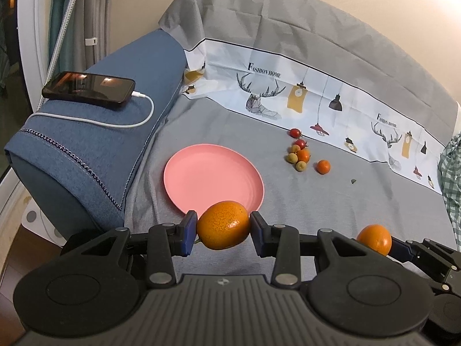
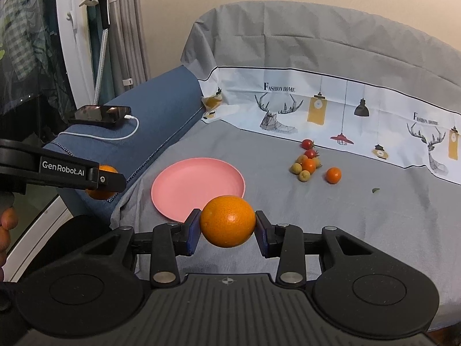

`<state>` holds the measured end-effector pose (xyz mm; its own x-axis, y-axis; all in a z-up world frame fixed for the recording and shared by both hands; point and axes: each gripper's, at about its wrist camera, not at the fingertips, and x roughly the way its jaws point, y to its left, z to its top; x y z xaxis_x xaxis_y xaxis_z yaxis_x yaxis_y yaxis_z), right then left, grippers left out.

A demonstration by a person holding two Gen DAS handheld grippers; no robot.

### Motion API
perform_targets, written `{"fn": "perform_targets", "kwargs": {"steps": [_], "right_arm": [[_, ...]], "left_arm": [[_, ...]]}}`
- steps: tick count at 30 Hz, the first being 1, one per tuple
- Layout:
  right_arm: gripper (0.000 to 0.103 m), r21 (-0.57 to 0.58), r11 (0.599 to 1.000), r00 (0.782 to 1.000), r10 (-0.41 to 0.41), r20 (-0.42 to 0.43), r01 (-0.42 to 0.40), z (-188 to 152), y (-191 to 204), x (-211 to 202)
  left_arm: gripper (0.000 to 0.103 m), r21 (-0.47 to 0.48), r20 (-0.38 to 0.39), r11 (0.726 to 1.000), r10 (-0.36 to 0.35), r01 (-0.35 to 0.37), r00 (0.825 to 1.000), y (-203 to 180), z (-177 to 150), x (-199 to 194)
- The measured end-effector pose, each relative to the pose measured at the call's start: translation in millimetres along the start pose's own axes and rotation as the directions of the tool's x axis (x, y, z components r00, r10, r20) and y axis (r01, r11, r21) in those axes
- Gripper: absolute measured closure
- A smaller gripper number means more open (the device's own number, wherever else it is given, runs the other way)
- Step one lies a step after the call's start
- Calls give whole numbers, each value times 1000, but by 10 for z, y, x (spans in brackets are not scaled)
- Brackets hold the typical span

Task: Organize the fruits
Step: 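Carry both held oranges over the pink plate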

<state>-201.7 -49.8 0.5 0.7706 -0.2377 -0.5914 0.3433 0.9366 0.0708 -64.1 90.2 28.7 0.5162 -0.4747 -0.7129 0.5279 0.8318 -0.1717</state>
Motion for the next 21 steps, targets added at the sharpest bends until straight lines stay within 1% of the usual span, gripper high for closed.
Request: {"fn": "perform_targets", "kwargs": {"steps": [12, 21], "right_arm": [[62, -39, 999, 1000, 8, -17, -9, 127, 39, 275], [62, -35, 999, 999, 27, -46, -29, 269, 41, 715]], "left_arm": [[59, -30, -13, 999, 31, -32, 999, 185, 166, 208], [59, -37, -39, 997, 62, -64, 997, 297, 364, 521]]}}
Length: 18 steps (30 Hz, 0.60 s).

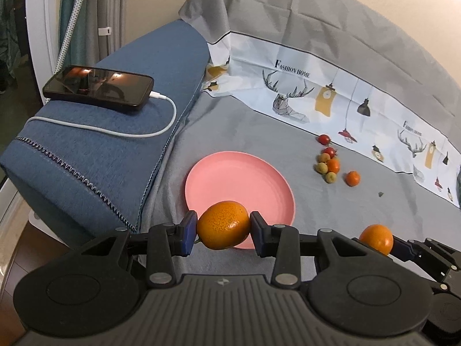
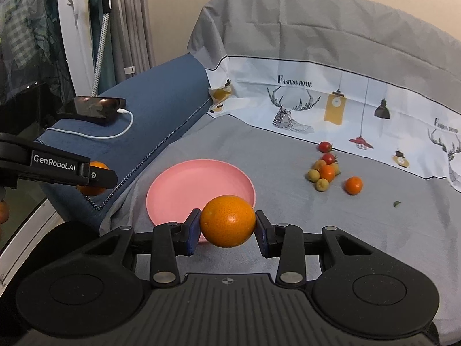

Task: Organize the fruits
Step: 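Carry both held oranges over the pink plate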

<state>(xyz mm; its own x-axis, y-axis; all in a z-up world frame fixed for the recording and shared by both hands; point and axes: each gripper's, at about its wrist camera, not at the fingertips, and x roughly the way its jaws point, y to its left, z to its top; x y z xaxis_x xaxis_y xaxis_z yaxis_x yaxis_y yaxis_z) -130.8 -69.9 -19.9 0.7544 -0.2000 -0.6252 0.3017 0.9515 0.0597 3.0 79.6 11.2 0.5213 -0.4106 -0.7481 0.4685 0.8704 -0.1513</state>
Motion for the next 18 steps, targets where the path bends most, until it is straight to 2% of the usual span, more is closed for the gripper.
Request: {"fn": "perform_targets", "kwargs": {"steps": [8, 18], "right_arm": [[62, -14, 1000, 998, 21, -55, -22, 75, 18, 580], [62, -51, 998, 990, 37, -137, -44, 81, 16, 1287]], "left_arm": [[59, 16, -56, 999, 36, -35, 998, -30, 130, 488], [59, 50, -144, 996, 85, -79, 986, -43, 261, 1215]]}}
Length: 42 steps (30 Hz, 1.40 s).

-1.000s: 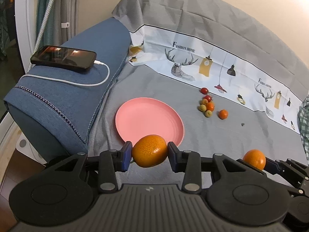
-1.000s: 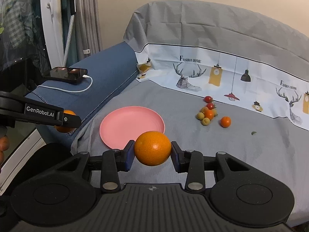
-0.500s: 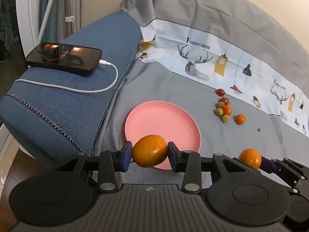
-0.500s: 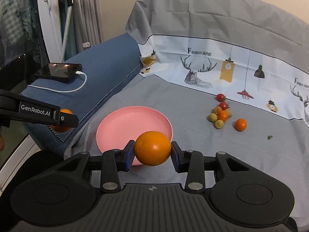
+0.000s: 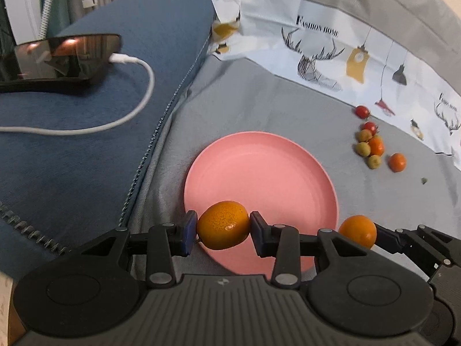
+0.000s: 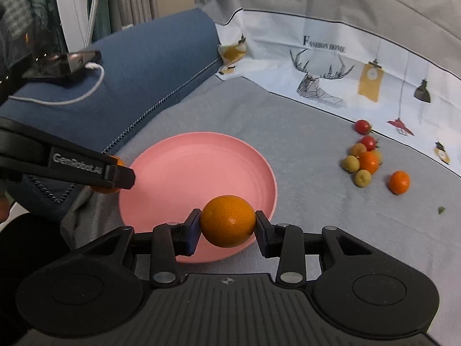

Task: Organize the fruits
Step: 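Carry both held oranges over the pink plate, then open both tools to drop the oranges onto the pink plate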

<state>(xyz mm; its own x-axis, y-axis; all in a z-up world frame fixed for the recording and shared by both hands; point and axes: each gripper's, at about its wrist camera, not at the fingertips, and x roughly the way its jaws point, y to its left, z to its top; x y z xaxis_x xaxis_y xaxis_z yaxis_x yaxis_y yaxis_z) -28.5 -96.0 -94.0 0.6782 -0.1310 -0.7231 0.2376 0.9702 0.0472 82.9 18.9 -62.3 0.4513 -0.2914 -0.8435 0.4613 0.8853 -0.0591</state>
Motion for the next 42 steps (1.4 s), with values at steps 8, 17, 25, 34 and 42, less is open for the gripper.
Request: {"fn": "perform_targets", "kwargs": {"steps": [8, 17, 25, 34, 42], "right_arm": [[62, -41, 999, 999, 12, -38, -13, 46, 6, 342], [55, -76, 997, 999, 0, -52, -4, 82, 25, 505], [14, -81, 997, 1000, -12, -10, 11, 70, 29, 78], [8, -3, 999, 999, -36, -17, 36, -257, 174, -689], [5, 30, 996, 987, -85, 137, 81, -326, 195, -1367]], "left_arm": [[59, 32, -46, 999, 29, -27, 999, -32, 123, 383], [2, 98, -29, 994, 53, -50, 998, -80, 166, 513], [0, 161, 99, 984, 55, -70, 994, -148, 36, 36], [0, 51, 54, 994, 90, -93, 994, 51, -442, -654], [0, 5, 65, 992, 129, -130, 989, 129, -827, -1154]]}}
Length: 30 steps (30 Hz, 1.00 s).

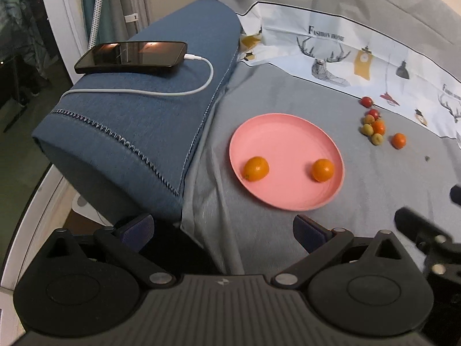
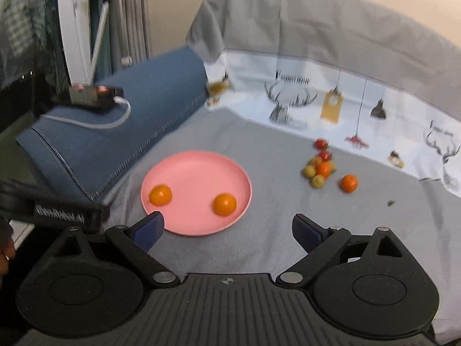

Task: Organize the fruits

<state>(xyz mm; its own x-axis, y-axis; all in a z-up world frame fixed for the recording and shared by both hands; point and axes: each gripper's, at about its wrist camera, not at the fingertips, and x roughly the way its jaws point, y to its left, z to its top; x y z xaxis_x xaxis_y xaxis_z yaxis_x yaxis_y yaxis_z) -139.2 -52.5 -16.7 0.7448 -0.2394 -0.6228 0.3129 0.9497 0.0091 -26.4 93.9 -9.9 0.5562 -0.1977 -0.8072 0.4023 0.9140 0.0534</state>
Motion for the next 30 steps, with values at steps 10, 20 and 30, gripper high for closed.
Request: {"fn": "perform_targets", "kwargs": {"steps": [10, 20, 30], "right_arm": [[3, 19, 1000, 994, 15, 104, -17, -117, -39, -529], [3, 22, 999, 988, 25, 149, -29, -198, -13, -774], [3, 24, 999, 988, 23, 153, -27, -201, -15, -788]], "left_arm": [[0, 68, 118, 998, -15, 7, 993, -183, -181, -507], [0, 103, 158, 995, -19, 3, 987, -262, -285, -707], [0, 102, 148, 995, -22, 6, 989, -235, -271, -692]]}}
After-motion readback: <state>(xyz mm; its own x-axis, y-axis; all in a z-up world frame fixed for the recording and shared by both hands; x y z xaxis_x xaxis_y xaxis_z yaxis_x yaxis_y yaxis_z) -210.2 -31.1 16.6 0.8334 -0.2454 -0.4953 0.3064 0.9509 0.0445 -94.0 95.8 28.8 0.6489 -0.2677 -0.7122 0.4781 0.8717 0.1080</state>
